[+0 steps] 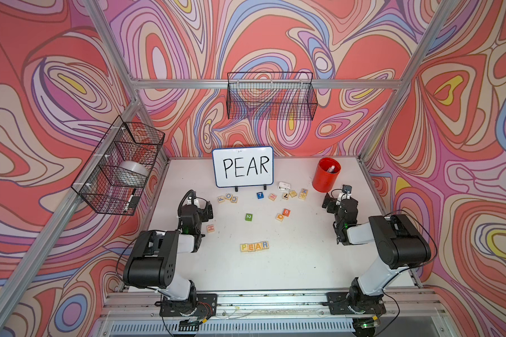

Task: Spell the uppercase word “pear” with letter blocks
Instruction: Reset both arms

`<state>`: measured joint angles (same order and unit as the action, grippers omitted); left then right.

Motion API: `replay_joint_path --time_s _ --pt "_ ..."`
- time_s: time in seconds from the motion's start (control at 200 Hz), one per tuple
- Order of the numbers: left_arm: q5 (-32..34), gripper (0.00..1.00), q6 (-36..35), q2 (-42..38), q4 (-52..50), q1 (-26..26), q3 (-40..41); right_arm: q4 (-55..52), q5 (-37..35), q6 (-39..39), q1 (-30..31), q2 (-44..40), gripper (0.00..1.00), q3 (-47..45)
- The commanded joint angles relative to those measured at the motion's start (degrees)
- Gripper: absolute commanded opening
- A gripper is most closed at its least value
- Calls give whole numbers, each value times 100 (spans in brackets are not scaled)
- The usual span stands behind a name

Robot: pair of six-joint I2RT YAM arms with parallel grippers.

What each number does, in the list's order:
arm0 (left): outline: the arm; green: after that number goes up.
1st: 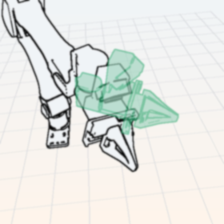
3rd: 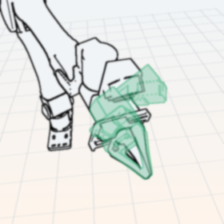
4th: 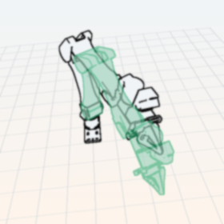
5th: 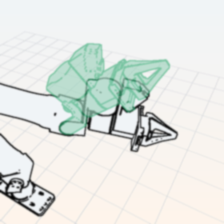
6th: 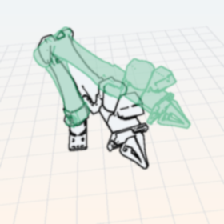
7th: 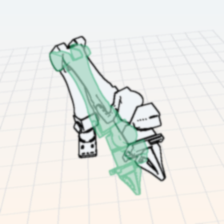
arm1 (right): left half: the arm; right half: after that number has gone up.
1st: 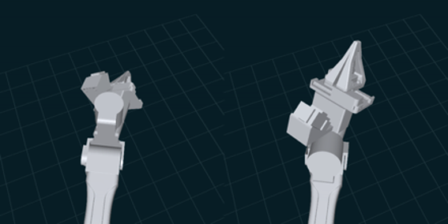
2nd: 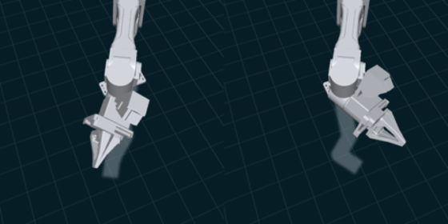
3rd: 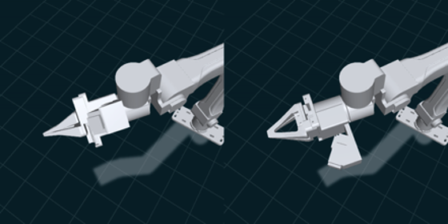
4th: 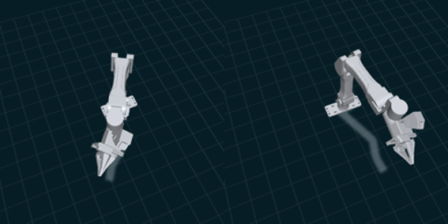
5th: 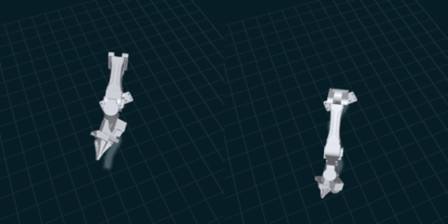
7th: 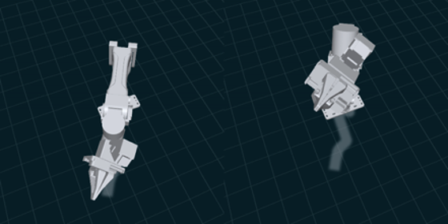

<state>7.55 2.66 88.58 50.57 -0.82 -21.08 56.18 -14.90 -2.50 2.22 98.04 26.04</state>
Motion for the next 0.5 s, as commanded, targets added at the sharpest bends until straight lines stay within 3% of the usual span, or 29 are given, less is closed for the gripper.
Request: replay_joint_path --time_s 0.0,0.491 --pt "40 100 -11 -38 129 -23 12 83 45 -18 -17 35 99 -2" --pt "42 100 -59 -15 51 -59 -37 85 47 -27 -21 32 98 -1"
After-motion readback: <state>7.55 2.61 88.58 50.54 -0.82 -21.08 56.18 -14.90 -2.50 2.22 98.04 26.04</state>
